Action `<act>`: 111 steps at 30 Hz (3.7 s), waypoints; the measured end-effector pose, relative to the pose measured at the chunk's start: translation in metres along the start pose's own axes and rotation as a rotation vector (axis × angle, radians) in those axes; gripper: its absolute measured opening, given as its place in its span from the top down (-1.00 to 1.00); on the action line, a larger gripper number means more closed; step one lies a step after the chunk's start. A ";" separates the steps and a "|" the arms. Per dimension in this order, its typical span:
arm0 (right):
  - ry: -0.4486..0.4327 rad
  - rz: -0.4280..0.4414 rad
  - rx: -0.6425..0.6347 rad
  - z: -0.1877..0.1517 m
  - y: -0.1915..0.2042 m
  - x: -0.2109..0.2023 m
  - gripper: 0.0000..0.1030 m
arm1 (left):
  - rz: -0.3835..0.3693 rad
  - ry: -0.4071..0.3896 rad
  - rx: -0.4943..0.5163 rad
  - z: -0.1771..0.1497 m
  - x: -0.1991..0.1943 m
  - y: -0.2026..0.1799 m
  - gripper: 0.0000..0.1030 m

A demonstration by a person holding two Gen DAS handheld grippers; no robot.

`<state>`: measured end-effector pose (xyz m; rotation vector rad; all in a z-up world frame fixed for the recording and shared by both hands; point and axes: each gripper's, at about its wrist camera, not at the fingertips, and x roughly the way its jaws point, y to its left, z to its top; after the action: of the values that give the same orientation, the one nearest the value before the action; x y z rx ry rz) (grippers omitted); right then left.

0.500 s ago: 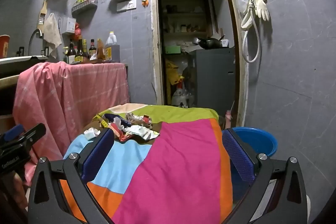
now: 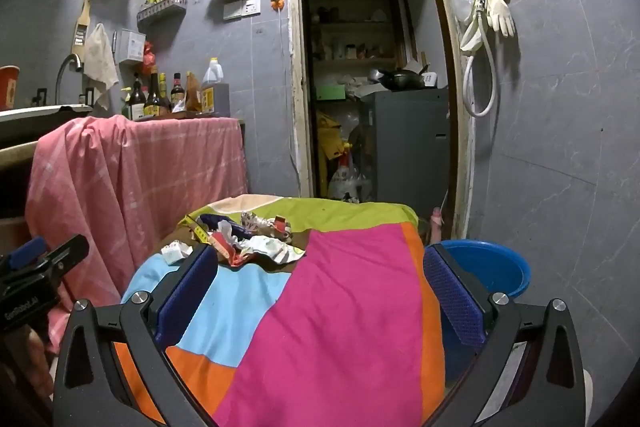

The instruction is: Collect trash

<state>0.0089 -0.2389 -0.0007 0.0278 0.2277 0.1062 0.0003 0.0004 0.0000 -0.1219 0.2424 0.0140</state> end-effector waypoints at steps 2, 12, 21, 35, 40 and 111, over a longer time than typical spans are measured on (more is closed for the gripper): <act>0.002 0.002 0.000 0.001 -0.001 0.000 -1.00 | -0.002 0.001 0.000 0.000 0.000 0.000 -0.95; 0.003 0.001 0.001 0.001 0.001 -0.002 -1.00 | 0.001 0.002 0.002 0.000 0.000 0.000 -0.95; 0.005 0.002 0.003 0.001 0.001 -0.002 -1.00 | 0.001 0.003 0.002 0.000 0.000 0.000 -0.95; 0.007 0.002 0.003 0.001 0.001 -0.002 -1.00 | 0.001 0.004 0.002 0.000 0.000 0.000 -0.95; 0.007 0.002 0.004 0.001 0.002 -0.002 -1.00 | 0.000 0.006 0.003 0.000 0.001 0.000 -0.95; 0.040 0.175 -0.073 0.031 0.013 0.147 -1.00 | 0.023 0.178 0.076 0.005 0.159 0.020 -0.94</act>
<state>0.1572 -0.2109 -0.0033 -0.0267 0.2611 0.2893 0.1557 0.0211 -0.0359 -0.0441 0.4219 0.0168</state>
